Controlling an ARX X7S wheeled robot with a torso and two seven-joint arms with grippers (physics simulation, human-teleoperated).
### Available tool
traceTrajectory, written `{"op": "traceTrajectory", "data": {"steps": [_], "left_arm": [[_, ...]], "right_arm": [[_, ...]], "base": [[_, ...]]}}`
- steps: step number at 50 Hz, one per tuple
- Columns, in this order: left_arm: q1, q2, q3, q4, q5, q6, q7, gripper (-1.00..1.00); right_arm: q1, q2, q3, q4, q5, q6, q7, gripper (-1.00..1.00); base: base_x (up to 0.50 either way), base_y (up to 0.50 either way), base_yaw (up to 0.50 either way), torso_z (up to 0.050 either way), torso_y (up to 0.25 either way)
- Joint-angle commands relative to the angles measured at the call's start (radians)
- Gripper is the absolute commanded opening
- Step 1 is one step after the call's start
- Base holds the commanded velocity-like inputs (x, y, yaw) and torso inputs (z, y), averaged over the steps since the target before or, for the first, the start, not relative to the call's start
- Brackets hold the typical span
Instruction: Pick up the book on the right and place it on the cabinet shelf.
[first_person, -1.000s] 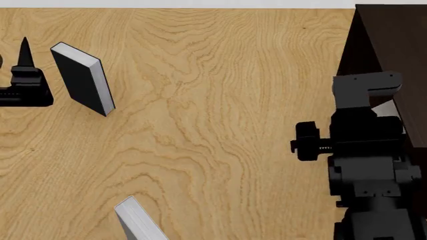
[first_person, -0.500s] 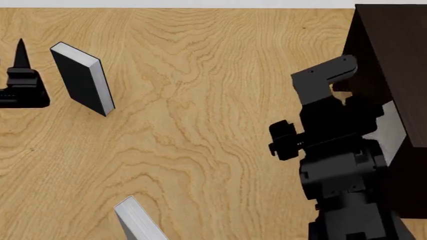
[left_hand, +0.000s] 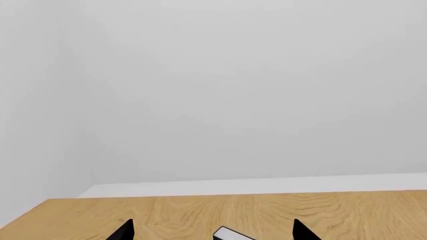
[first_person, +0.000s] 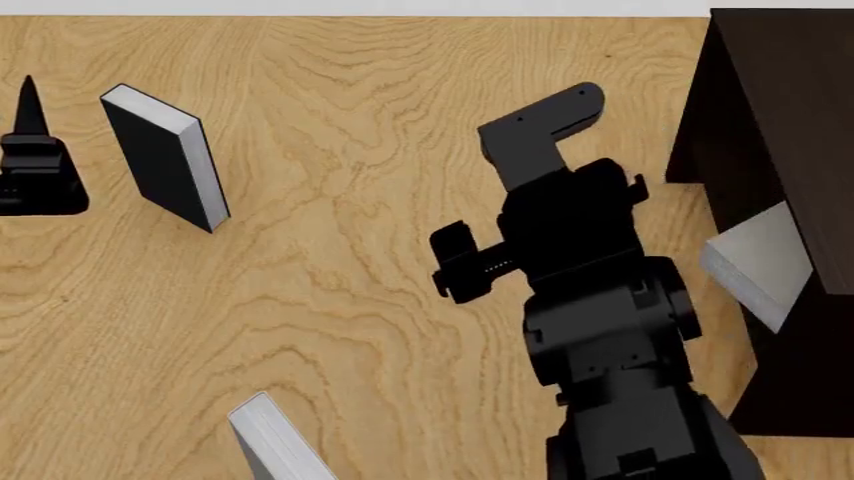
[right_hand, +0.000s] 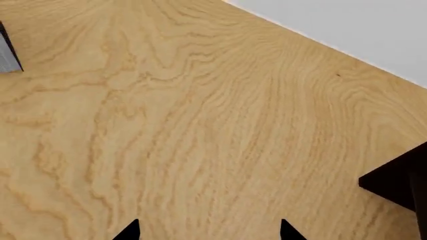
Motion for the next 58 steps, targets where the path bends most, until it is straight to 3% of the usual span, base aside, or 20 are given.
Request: {"op": "traceTrajectory", "data": {"steps": [1,3,8,16,41,43,46,48,58], "left_arm": [[0.006,-0.004,-0.006,0.020,-0.009,-0.010,-0.007,1.00],[0.008,-0.005,-0.007,0.022,-0.010,-0.010,-0.007,1.00],[0.016,-0.008,-0.016,0.037,-0.019,-0.019,-0.012,1.00],[0.024,-0.012,-0.025,0.054,-0.028,-0.029,-0.019,1.00],[0.031,-0.018,-0.039,0.097,-0.053,-0.062,-0.036,1.00],[0.031,-0.017,-0.042,0.101,-0.057,-0.065,-0.037,1.00],[0.030,-0.016,-0.041,0.108,-0.060,-0.070,-0.039,1.00],[0.030,-0.017,-0.042,0.111,-0.063,-0.072,-0.040,1.00],[0.056,-0.024,-0.051,0.137,-0.071,-0.075,-0.047,1.00]], "right_arm": [[0.013,-0.026,-0.046,-0.004,0.069,-0.039,-0.017,1.00],[0.001,-0.016,-0.053,-0.048,0.070,-0.025,0.010,1.00],[-0.136,0.080,-0.079,-0.509,0.041,0.234,0.089,1.00],[-0.250,0.195,-0.066,-0.978,0.058,0.534,0.098,1.00],[-0.306,0.356,0.049,-1.832,0.151,1.191,0.093,1.00],[-0.293,0.400,0.077,-1.842,0.336,1.194,0.228,1.00],[-0.237,0.504,0.117,-1.838,0.786,1.194,0.643,1.00],[-0.218,0.536,0.126,-1.837,1.060,1.192,0.792,1.00],[-0.218,0.658,0.181,-1.886,1.659,1.130,1.299,1.00]], "base": [[0.00,0.00,0.00,0.000,0.000],[0.00,0.00,0.00,0.000,0.000],[0.00,0.00,0.00,0.000,0.000],[0.00,0.00,0.00,0.000,0.000],[0.00,0.00,0.00,0.000,0.000],[0.00,0.00,0.00,0.000,0.000],[0.00,0.00,0.00,0.000,0.000],[0.00,0.00,0.00,0.000,0.000],[0.00,0.00,0.00,0.000,0.000]]}}
